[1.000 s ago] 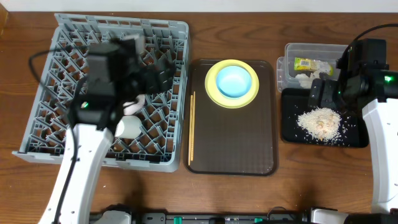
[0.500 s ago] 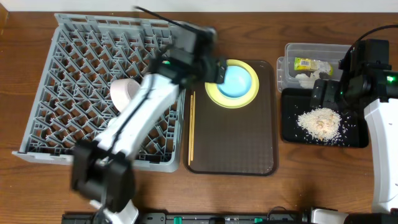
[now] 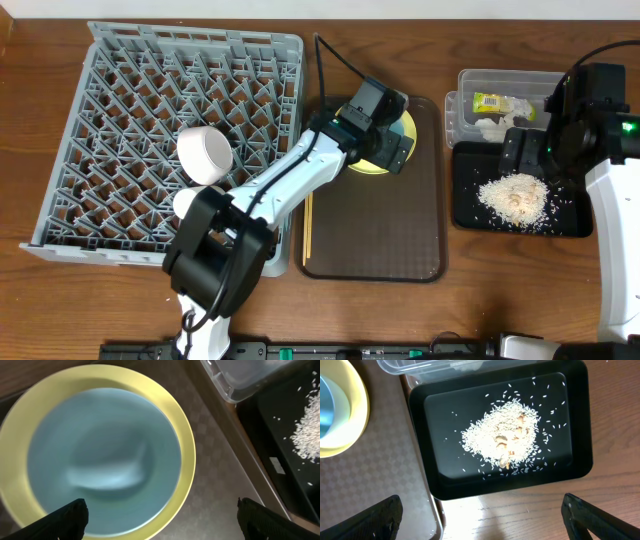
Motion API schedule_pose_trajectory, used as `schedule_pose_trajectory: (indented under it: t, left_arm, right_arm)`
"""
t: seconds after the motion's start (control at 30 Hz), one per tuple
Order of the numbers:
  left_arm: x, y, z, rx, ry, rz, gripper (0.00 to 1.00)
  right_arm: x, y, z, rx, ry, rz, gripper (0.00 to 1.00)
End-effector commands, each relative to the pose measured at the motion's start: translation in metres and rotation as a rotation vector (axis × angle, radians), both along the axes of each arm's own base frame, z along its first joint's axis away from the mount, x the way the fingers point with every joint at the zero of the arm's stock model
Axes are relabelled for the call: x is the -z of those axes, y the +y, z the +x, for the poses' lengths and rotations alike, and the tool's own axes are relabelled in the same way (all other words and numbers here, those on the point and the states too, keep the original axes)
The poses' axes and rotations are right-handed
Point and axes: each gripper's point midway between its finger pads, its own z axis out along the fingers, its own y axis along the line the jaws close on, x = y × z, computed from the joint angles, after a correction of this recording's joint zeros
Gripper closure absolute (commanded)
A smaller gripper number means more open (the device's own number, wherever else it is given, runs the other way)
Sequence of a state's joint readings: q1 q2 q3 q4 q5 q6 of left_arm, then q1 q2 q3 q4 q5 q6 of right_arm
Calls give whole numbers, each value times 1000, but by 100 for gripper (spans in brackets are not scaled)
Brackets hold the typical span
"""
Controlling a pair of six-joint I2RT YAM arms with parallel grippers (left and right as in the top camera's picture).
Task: Sort waste into correct bins and load items into the dishwasher
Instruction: 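Reach the left gripper to the yellow plate with blue bowl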
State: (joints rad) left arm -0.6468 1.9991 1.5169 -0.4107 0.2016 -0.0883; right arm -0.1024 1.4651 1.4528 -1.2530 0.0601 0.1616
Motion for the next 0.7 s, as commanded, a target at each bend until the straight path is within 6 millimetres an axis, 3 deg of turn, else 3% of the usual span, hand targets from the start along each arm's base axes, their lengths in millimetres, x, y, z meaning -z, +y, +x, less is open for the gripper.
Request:
schedule_pose_trajectory:
  t: [0.0, 0.1, 0.27, 0.43, 0.67]
  left_arm:
    - [19, -1, 1, 16, 2, 43, 5]
    - [26, -4, 0, 22, 7, 47, 6]
    - [38, -5, -2, 25, 25, 61, 21]
    - [59, 1, -6, 20, 61, 101, 29]
    - [63, 4, -8, 19, 70, 113, 60]
  right_arm:
    - [-3, -5, 0, 31, -11, 2, 1]
    - [-3, -5, 0, 31, -11, 2, 1]
    - [-2, -5, -2, 31, -3, 3, 1]
    - [-2, -5, -3, 32, 1, 3, 1]
    - [-2, -5, -4, 32, 4, 3, 1]
